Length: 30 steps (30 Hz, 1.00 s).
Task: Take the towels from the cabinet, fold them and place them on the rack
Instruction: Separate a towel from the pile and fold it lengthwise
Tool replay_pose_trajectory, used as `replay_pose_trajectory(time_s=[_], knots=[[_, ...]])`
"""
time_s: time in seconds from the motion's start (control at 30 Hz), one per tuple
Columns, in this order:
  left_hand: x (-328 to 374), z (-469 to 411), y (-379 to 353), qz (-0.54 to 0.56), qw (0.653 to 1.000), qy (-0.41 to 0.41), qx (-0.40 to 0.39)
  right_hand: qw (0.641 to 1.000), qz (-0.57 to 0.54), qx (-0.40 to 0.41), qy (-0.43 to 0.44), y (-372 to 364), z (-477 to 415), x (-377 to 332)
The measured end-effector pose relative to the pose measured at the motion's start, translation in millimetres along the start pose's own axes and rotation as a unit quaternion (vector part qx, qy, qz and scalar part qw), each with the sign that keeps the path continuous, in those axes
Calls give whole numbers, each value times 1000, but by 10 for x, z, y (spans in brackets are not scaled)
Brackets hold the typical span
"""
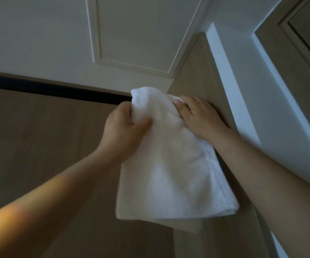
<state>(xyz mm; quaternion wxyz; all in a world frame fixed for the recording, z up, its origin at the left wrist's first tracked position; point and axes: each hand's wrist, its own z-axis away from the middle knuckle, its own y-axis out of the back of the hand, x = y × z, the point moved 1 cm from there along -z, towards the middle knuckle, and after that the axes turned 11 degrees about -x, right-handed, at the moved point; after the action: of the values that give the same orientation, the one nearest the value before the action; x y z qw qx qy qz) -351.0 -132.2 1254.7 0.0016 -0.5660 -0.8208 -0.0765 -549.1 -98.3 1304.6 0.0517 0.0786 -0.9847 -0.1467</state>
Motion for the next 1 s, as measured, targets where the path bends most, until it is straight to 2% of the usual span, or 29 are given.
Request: replay_pose_trajectory(time_s=[0.1,0.2,0.37,0.6,0.77,0.83,0.93,1.0], knots=[[41,-204,87,-16,1000,3,17,999,-50,-16,-13,66,3,-11],[57,-322,93,-25,999,25,16,991,-130,11,-37,136,98,-36],[30,-275,-6,-7,1000,25,2,976,-196,48,-82,137,640,-100],[19,-58,-34,28,998,50,-32,929,-322,42,-178,-13,1273,-26],[70,110,-55,58,993,82,-57,896,-390,-13,-210,-16,1366,-21],[100,208,-18,109,979,125,-116,881,-414,-14,-227,-21,1392,-18],[119,458,45,218,915,220,-259,870,-429,-5,-243,-30,1391,-27],[100,671,15,266,879,233,-319,867,-435,0,-241,-45,1396,-46]])
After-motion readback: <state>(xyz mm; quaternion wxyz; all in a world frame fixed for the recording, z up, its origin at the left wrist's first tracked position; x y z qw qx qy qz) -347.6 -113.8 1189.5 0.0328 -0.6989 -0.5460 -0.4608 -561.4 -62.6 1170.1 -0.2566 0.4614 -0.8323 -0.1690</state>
